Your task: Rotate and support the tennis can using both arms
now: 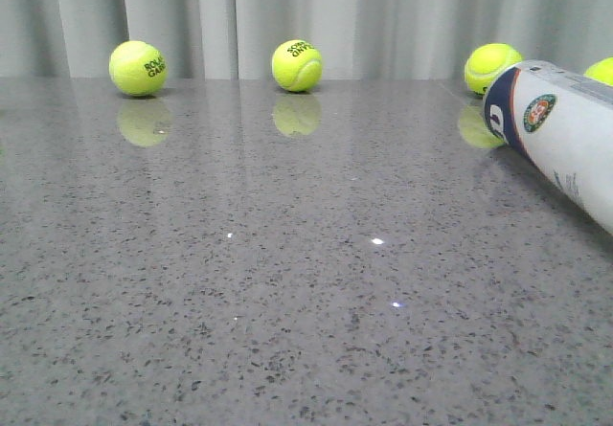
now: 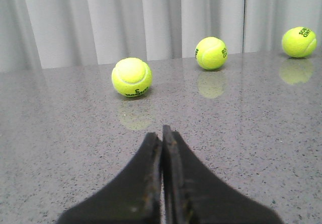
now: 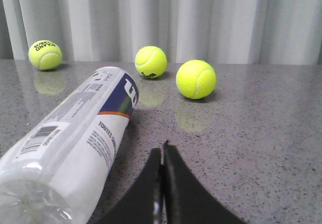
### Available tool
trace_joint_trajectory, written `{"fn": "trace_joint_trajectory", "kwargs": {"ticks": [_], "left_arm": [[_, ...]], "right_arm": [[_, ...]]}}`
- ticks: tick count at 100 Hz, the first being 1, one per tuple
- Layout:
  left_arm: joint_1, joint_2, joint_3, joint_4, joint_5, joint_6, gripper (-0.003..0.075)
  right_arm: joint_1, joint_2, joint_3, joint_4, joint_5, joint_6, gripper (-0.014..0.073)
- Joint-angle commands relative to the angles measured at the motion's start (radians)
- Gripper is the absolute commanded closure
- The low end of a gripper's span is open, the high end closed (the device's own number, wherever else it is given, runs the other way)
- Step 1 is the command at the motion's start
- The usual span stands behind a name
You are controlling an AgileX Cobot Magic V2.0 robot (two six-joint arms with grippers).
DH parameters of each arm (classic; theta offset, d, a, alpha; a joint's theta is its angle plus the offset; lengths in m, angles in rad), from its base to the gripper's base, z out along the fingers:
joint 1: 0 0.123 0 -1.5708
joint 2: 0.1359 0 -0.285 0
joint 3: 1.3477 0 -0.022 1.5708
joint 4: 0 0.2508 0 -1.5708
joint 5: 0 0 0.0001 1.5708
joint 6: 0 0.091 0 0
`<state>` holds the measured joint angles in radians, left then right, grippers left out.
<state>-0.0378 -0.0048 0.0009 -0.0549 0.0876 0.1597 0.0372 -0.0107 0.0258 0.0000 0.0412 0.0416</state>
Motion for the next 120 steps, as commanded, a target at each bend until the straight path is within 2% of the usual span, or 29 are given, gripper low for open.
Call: {"fn": "trace_joint_trajectory", "kwargs": {"ticks": [1,36,66,80,91,120], "left_arm": [[0.001,-0.031,0.044,-0.005,-0.08,-0.007,0.0738],[0.001,-0.031,0.044,-0.005,-0.08,-0.007,0.0738],[0.001,-0.031,0.044,-0.005,-0.08,-0.007,0.0738],[0.001,-0.031,0.044,-0.005,-0.08,-0.007,0.0738],[0.001,-0.031,0.044,-0.005,-0.08,-0.007,0.0738],[0.001,-0.031,0.044,-0.005,-0.08,-0.007,0.0738]], "right_arm": [[-0.007,-0.016,0.003,-0.008,-0.072,-0.003,0.0662],[-0.007,-0.016,0.003,-0.008,-0.072,-0.003,0.0662],[-0.009,-0.016,-0.008,-0.008,-0.139,-0.003,0.0662],[-0.009,0.008,-0.086,-0.009,-0.025,-0.006,0.0662],[-0.009,0.086,-0.162,-0.01,0.106,-0.007,0.0662],[-0.009,0.463,-0.379,-0.01,0.152,-0.007,0.0662]]}}
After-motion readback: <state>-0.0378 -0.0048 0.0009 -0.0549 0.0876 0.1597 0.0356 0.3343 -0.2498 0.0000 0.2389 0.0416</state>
